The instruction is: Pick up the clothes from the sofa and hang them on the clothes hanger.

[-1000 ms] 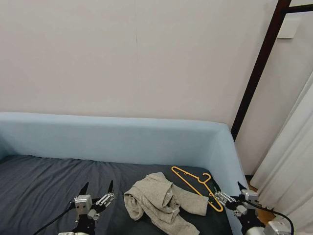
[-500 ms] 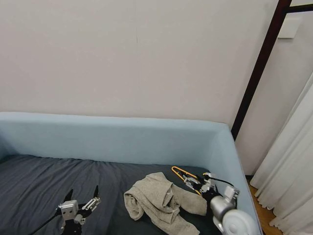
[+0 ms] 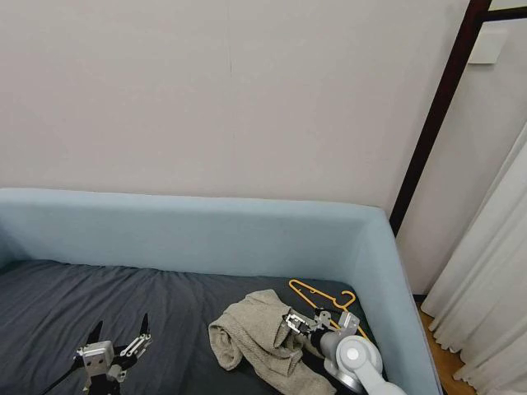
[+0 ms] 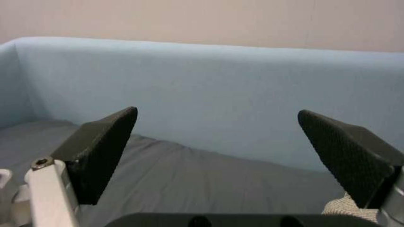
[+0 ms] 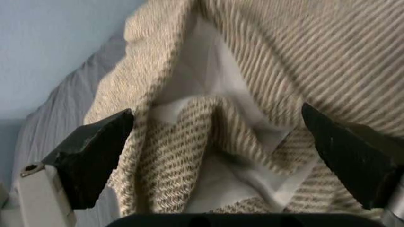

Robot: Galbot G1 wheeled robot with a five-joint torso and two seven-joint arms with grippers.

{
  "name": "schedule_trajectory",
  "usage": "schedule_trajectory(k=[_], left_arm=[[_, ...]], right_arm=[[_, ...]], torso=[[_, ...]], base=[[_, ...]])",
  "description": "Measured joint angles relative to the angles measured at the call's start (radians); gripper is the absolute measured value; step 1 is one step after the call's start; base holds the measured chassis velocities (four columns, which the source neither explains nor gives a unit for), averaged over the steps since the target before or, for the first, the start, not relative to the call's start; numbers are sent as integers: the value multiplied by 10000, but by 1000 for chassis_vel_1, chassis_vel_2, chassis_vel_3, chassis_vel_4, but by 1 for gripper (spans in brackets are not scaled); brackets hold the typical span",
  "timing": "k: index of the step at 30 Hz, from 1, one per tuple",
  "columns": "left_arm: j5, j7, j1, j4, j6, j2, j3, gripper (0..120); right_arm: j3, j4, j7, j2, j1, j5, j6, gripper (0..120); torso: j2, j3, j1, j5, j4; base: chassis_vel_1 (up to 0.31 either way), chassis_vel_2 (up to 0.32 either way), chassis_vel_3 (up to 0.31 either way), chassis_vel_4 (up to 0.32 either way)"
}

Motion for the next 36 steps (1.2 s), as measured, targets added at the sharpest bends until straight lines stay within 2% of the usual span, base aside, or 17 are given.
schedule_trajectory(k=[4, 15, 18, 20, 21, 24, 25, 30, 31, 34, 36], left_arm=[[174, -17, -2, 78, -106, -99, 46, 100], [380, -113, -59, 255, -285, -174, 178, 100], [407, -116, -80, 282, -286, -173, 221, 100], [440, -120, -113, 331, -285, -173, 287, 100], [440, -120, -113, 331, -285, -173, 287, 100], [463, -130, -179, 395, -286, -181, 358, 100], [463, -130, -179, 395, -286, -181, 358, 100], [468, -181, -252, 463, -296, -147, 381, 100], [468, -181, -252, 463, -296, -147, 381, 100], [462, -197, -315, 523, -312, -137, 382, 100], [461, -200, -328, 537, -317, -136, 384, 100]], right_arm=[[40, -272, -604, 436, -67, -361, 356, 100], [-120, -199, -1151, 599, -178, -1167, 504, 100], [-130, -198, -1305, 602, -192, -1263, 572, 93], [-143, -187, -1516, 586, -217, -1410, 688, 82], [-143, -187, -1516, 586, -217, -1410, 688, 82], [-155, -176, -1645, 557, -239, -1541, 728, 69], [-155, -176, -1645, 557, -239, -1541, 728, 69], [-179, -147, -2034, 524, -313, -1811, 819, 46], [-179, -147, -2034, 524, -313, -1811, 819, 46], [-193, -144, -2371, 504, -363, -2002, 924, 32], [-192, -150, -2461, 503, -374, -2027, 979, 30]], torso=[[0, 0, 0, 1, 1], [0, -1, -2, 2, 0], [1, 0, -2, 3, 1], [1, -1, -2, 3, 1], [1, -1, -2, 3, 1], [0, 0, -1, 3, 0], [0, 0, -1, 3, 0], [1, -1, -2, 2, 1], [1, -1, -2, 2, 1], [1, 0, -1, 3, 1], [1, -1, -2, 3, 0]], base=[[0, 0, 0, 0], [0, 0, 0, 0], [0, 0, 0, 0], [0, 0, 0, 0], [0, 0, 0, 0], [0, 0, 0, 0], [0, 0, 0, 0], [0, 0, 0, 0], [0, 0, 0, 0], [0, 0, 0, 0], [0, 0, 0, 0]])
